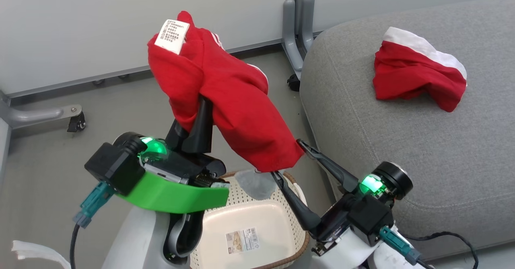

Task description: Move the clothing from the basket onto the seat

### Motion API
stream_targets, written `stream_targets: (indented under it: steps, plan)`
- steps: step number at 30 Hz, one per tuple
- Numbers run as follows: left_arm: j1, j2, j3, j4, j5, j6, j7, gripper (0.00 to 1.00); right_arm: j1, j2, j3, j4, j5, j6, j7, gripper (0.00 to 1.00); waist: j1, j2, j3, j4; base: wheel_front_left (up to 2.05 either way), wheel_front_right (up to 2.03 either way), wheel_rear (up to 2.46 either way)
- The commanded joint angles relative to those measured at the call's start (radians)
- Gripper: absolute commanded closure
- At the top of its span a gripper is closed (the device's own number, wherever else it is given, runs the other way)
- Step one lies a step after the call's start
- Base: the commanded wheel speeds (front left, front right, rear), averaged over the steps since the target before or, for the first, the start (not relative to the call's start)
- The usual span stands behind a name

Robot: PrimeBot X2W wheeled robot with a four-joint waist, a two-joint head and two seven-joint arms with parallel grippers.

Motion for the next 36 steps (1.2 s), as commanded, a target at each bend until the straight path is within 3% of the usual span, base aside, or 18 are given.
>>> stream_targets:
  steps: [1, 13, 23, 24, 36]
  plan:
    - [-0.019, 0.004, -0.014, -0.009, 0.007, -0.004, 0.0, 1.0, -0.024, 0.009, -0.011, 0.022, -0.028, -0.001, -0.003, 0.0, 0.0001, 0.0, 0.0, 0.005, 0.0, 0.0, 0.0]
    - [-0.035, 0.004, -0.127, 0.015, 0.045, -0.005, 0.0, 1.0, -0.107, 0.038, -0.019, 0.122, -0.088, -0.001, -0.003, 0.0, 0.0001, 0.0, 0.001, 0.013, 0.0, 0.0, 0.0]
    - [-0.041, 0.004, -0.191, 0.026, 0.032, -0.005, 0.0, 1.0, -0.15, 0.057, 0.0, 0.185, -0.058, -0.001, -0.003, 0.0, 0.0001, 0.0, -0.005, 0.018, 0.0, 0.0, 0.0]
    - [-0.04, 0.004, -0.195, 0.028, 0.031, -0.005, 0.0, 1.0, -0.152, 0.059, 0.001, 0.183, -0.054, -0.001, -0.003, 0.98, 0.0001, 0.0, -0.006, 0.019, 0.0, 0.0, 0.0]
    - [-0.021, 0.004, -0.193, 0.049, 0.023, -0.005, 0.0, 1.0, -0.12, 0.069, -0.01, 0.154, -0.01, -0.001, -0.003, 1.0, 0.0001, 0.0, -0.012, 0.02, 0.0, 0.0, 0.0]
